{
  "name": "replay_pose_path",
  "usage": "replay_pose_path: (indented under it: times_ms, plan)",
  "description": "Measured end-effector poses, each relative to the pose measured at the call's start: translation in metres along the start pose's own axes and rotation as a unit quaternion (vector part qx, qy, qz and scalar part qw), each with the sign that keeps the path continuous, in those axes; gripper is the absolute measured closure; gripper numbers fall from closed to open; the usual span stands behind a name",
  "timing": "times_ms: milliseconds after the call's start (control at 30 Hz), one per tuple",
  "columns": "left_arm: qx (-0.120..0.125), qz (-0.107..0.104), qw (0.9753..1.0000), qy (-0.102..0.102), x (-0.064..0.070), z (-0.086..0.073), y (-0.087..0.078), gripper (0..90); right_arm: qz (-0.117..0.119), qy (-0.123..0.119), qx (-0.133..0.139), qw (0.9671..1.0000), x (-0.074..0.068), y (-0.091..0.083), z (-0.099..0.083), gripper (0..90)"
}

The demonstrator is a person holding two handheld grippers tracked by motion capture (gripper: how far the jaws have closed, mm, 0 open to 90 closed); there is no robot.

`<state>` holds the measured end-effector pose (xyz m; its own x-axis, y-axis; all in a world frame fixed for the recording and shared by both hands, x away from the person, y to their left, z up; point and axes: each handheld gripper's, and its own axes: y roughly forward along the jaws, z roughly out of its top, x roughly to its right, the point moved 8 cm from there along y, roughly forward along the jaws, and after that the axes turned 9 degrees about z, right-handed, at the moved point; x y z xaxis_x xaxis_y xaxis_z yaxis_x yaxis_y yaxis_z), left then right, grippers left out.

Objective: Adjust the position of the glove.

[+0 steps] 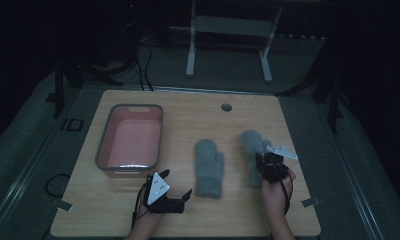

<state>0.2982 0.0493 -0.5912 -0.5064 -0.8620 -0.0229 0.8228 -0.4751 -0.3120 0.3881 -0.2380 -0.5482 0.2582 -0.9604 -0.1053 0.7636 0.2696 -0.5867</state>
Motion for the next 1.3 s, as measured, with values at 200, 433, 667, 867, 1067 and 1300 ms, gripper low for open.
replay_pose_path:
  times_ms: [200,433,667,867,1067,1300]
  plan:
    - [0.000,0.002,1.0000,-0.002,-0.002,0.002,-0.002,0.3,0.012,0.005,0.014,0.9998,-0.033,-0.005,0.017,79.6]
    - [0.009,0.007,0.9999,0.001,-0.004,0.007,-0.008,0.3,0.029,0.025,0.012,0.9992,-0.070,0.000,0.019,79.6]
    - [0.017,0.016,0.9997,0.002,-0.004,0.012,-0.016,0.3,0.040,0.032,0.002,0.9987,-0.110,0.011,0.012,79.5]
    - [0.018,0.024,0.9993,-0.021,-0.006,0.013,-0.023,0.3,0.044,0.035,-0.003,0.9984,-0.131,0.016,0.009,79.4]
    - [0.019,0.018,0.9995,-0.019,-0.001,0.017,-0.018,0.3,0.056,0.047,-0.010,0.9973,-0.147,0.017,0.001,79.2]
    - [0.008,0.011,0.9996,-0.024,0.000,0.017,-0.008,0.3,0.054,0.065,-0.032,0.9959,-0.144,0.032,-0.019,78.2]
